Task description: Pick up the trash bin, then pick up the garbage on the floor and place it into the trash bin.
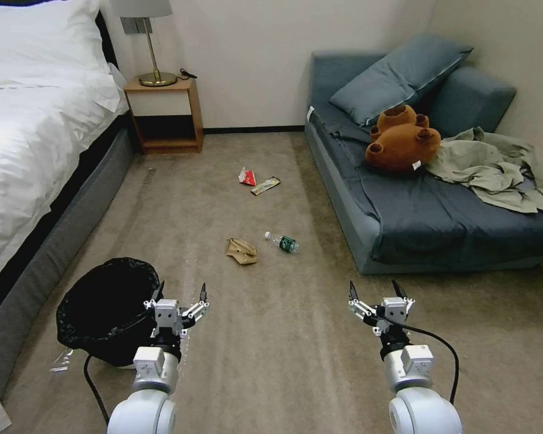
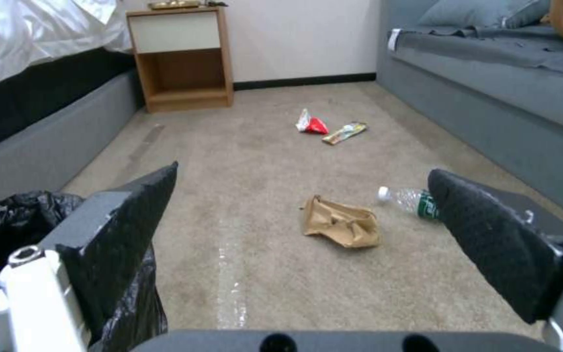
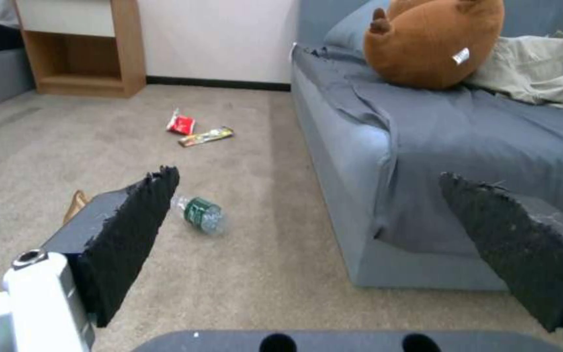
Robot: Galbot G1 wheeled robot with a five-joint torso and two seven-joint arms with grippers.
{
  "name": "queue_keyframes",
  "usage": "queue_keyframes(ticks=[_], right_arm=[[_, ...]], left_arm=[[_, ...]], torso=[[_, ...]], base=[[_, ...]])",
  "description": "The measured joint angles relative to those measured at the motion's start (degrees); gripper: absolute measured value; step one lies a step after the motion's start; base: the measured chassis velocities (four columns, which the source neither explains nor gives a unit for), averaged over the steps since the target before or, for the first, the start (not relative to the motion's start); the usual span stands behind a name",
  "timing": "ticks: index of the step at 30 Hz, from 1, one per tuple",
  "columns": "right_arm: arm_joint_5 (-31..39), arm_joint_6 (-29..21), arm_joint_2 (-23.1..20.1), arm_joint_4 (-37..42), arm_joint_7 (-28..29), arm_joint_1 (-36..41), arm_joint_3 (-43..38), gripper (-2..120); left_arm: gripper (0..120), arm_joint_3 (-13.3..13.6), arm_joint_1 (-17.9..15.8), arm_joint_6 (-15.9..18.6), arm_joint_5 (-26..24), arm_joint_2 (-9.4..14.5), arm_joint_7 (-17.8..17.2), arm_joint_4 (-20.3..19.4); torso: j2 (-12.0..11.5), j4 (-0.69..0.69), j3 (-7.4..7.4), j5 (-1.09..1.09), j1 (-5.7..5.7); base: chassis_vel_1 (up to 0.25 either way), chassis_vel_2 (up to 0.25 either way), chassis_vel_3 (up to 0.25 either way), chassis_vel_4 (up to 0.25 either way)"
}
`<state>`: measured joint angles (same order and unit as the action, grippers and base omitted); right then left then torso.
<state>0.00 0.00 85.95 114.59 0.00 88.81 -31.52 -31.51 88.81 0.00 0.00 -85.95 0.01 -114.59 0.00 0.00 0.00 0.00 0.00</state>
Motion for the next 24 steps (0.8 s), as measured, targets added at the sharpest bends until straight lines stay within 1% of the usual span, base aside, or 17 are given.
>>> queue_keyframes(ticks=[24], right_arm=[[0.0, 0.0, 0.0, 0.0, 0.0, 0.0, 0.0, 100]], left_arm=[[100, 0.0, 0.0, 0.0, 0.0, 0.0, 0.0, 0.0]], torso=[[0.0, 0.0, 0.0, 0.0, 0.0]], base=[[0.0, 0.0, 0.0, 0.0]])
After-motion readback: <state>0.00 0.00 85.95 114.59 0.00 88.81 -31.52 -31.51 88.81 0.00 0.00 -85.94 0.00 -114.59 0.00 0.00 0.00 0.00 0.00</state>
